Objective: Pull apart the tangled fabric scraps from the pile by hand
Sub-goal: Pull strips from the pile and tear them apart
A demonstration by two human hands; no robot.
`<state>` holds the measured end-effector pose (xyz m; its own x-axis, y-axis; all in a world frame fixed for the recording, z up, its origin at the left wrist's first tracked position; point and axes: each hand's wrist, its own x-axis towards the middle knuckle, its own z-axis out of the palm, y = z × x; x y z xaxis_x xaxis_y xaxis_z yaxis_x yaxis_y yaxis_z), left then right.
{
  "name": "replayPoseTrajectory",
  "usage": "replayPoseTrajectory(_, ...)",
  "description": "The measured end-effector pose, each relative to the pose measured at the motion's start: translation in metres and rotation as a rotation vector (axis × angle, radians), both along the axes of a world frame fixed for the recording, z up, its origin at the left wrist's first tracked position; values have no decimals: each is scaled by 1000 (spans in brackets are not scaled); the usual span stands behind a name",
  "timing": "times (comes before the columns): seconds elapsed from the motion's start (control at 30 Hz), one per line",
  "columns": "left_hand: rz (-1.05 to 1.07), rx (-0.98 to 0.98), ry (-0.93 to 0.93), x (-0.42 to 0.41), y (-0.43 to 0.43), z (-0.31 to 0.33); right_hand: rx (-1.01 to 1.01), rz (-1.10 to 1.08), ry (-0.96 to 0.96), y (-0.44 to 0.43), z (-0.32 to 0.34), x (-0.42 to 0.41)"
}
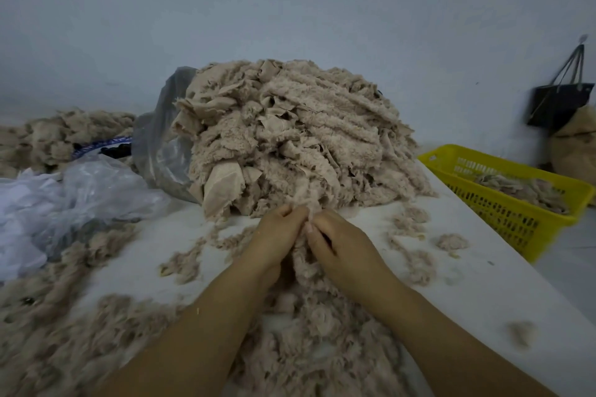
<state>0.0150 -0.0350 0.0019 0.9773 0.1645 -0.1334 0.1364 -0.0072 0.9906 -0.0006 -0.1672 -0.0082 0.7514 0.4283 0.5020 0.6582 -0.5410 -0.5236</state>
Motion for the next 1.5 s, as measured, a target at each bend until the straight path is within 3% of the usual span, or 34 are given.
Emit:
replayPoseTrajectory(0.13, 78, -524, 260, 3, 10, 11, -31, 29, -16, 0, 3, -4)
replayPoseTrajectory(0.27, 129, -689, 237, 7, 9, 17, 45, 39, 132, 3, 1, -6)
replayPoseTrajectory(0.5, 68, -502, 19, -5, 5, 23, 506, -379, 445, -27, 3, 17)
replayPoseTrajectory(0.6, -27, -341, -16, -13, -5, 23, 634, -251, 604, -22, 2, 16)
replayPoseTrajectory(0.7, -161, -114, -96, -22, -21, 17, 754, -5, 901, -3, 1, 11)
replayPoseTrajectory(0.8, -231, 94, -190, -27, -26, 13, 939, 51, 1042, -8, 3, 15)
replayPoseTrajectory(0.93, -170, 203, -229, -24, -29, 9, 980, -79, 929, -7, 6, 16)
replayPoseTrajectory(1.03, -75, 106, -221, -19, -26, 5, 1056, -46, 884, -8, 8, 16)
replayPoseTrajectory(1.17, 22, -208, -134, -12, -10, 10, 1108, -151, 881, -11, 8, 20)
replayPoseTrajectory(1.3, 183, -726, -60, -2, 34, 19, 1440, -278, 905, -44, 11, 33)
replayPoseTrajectory(1.37, 229, -828, -71, 2, 50, 19, 1354, -346, 861, -49, 10, 33)
replayPoseTrajectory(1.5, 155, -828, -113, 6, 45, 16, 848, -384, 625, -23, 5, 24)
